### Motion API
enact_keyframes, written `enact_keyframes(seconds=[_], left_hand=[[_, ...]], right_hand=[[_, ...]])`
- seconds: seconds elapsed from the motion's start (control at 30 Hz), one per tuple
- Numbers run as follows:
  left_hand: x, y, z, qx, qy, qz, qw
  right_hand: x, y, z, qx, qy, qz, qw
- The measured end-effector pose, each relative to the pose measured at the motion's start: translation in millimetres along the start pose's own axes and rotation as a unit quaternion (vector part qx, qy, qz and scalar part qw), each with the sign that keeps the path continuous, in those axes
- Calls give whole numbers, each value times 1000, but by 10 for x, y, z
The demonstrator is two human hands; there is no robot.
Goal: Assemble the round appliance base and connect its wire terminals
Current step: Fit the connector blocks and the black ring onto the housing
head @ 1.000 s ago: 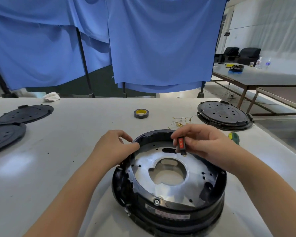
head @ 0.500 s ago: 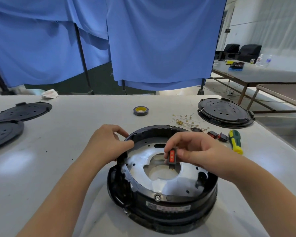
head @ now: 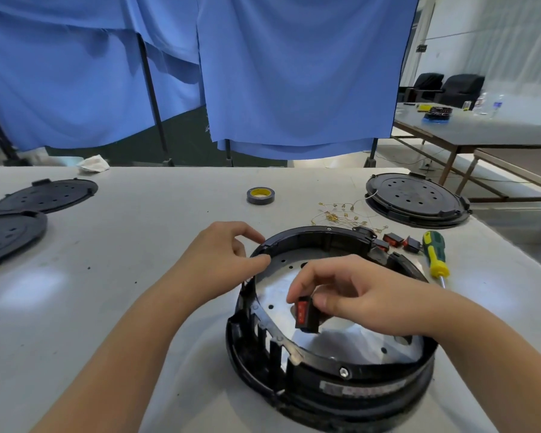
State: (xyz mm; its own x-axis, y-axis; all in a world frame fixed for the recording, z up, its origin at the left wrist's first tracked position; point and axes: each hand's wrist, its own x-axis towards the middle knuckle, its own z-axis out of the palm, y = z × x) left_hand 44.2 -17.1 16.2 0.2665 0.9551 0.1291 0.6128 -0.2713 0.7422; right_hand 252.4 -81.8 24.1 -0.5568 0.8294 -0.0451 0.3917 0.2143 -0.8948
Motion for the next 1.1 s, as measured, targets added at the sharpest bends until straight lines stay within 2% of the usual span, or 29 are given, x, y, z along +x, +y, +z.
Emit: enact_keyframes(seconds=[0.07,0.17,0.27,0.37,0.47,0.67,0.77,0.87,1.1], left_hand=[[-29,37,-57,-17,-23,37,999],[-108,121,-206,-26,-110,68,991],[-211,207,-365,62,-222,86,969],[-306,224,-391,165,-267,72,947],[-393,176,-213,213,-254,81,940],[-512,49,-40,143,-153,147,967],[-545,-29,-72,156,-112,158,969],[-546,-50,-64,173,-71,174,967],[-518,103,104,189,-84,149,967]], right_hand=[[2,-6,8,6,-3,6,1000],[-2,-12,10,30,-7,16,999],[4,-8,-4,35,1,22,999],[29,-10,-28,30,8,31,999],[48,-10,-41,31,15,32,999],[42,-75,-83,60,-4,6,998],[35,-94,-131,117,12,-9,993],[23,-124,-168,120,37,-25,992],[-8,-158,-42,48,110,-101,988]])
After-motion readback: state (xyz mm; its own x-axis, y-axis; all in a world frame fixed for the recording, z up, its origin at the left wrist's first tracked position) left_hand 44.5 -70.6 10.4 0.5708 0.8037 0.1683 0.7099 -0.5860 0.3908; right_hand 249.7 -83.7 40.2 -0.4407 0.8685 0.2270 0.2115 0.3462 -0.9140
